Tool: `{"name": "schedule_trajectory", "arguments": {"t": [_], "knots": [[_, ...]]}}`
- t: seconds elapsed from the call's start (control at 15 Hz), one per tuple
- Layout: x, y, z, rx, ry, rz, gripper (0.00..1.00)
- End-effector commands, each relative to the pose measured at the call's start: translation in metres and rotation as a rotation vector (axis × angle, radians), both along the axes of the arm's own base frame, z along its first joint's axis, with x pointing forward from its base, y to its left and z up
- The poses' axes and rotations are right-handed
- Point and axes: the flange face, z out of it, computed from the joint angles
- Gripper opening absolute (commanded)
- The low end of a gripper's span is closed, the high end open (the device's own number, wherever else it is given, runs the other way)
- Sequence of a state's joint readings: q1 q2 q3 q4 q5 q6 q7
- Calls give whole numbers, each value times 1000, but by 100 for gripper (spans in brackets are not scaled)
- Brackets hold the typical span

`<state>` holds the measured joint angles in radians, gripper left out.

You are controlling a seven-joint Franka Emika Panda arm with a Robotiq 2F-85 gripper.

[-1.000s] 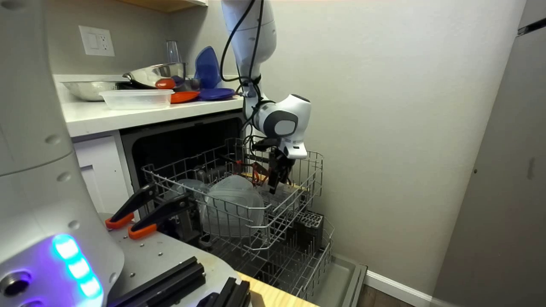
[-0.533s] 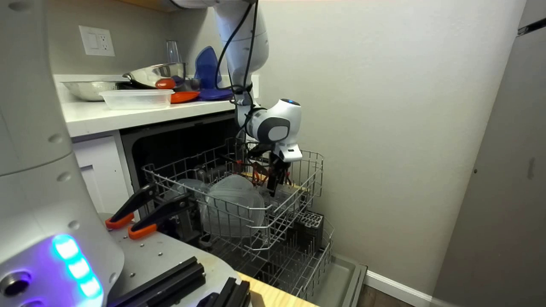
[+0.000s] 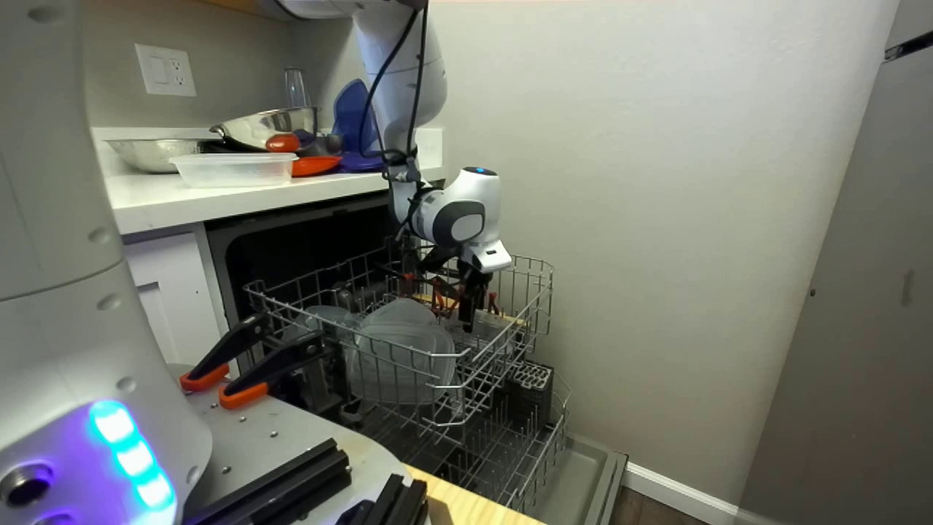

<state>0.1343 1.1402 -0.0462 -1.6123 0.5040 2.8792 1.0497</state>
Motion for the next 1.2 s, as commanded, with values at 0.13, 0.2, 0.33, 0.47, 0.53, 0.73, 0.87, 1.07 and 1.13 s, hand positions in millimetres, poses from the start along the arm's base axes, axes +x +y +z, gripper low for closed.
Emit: {"name": "schedule_trajectory", "arguments": {"t": [0.13,0.2,0.33,0.47,0.53,0.73,0.87,1.07,1.13], "knots": [[17,6,29,-75,-159,27,100],[18,9,33,-81,-170,35,100],[20,15,38,-92,-189,53,100],[23,20,45,-100,-205,68,100],[25,23,49,-103,-214,74,100],[30,24,61,-132,-242,97,100],[40,20,73,-169,-306,105,100],[51,13,84,-208,-379,99,100],[53,11,86,-217,-393,97,100]]}}
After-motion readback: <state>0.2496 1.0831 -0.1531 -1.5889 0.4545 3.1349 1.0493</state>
